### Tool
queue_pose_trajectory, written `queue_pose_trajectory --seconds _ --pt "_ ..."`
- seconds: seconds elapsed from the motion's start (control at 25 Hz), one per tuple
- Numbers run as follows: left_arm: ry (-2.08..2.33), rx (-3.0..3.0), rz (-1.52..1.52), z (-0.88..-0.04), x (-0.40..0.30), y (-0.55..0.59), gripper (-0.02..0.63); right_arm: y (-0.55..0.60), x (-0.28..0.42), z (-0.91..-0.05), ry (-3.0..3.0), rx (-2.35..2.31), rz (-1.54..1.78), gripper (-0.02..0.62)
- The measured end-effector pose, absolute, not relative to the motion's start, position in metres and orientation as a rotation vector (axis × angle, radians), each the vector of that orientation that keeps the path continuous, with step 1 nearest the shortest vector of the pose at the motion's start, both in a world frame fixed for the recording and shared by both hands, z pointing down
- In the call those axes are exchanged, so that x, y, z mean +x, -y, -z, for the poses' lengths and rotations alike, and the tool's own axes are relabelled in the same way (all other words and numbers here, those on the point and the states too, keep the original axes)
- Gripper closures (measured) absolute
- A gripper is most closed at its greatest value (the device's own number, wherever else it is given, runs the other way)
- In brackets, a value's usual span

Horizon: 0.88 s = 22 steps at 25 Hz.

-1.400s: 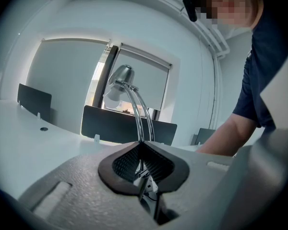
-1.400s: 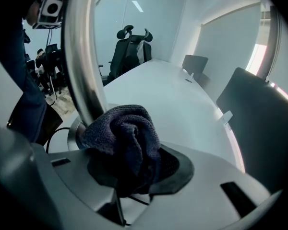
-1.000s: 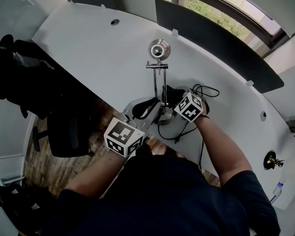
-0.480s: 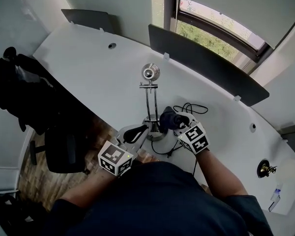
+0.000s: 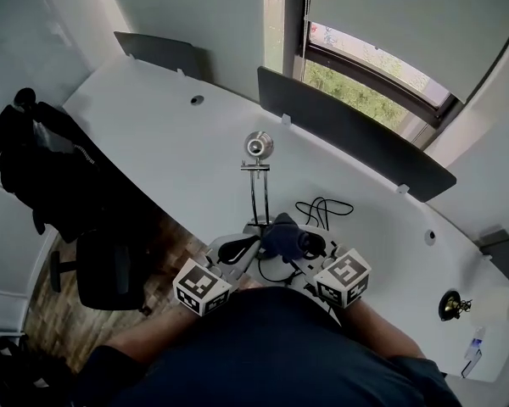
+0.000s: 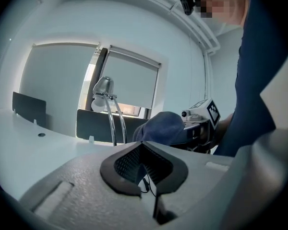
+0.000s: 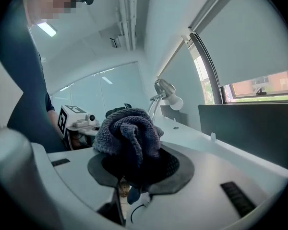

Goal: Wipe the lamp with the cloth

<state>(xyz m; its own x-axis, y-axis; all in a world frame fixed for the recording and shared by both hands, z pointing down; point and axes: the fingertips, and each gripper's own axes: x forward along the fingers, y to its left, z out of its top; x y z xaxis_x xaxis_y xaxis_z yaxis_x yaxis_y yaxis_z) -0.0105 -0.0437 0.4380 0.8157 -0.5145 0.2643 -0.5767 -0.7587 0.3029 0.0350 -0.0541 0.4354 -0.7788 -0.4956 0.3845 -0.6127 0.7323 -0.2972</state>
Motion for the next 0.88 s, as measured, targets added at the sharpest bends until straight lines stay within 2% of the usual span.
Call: queue_pose_trajectory --seconds 0.88 --pt "0.783 2.713 -0.262 -0.426 0.005 0.040 0.600 0.040 0.029 -0.428 2.730 0.814 -0.634 0.466"
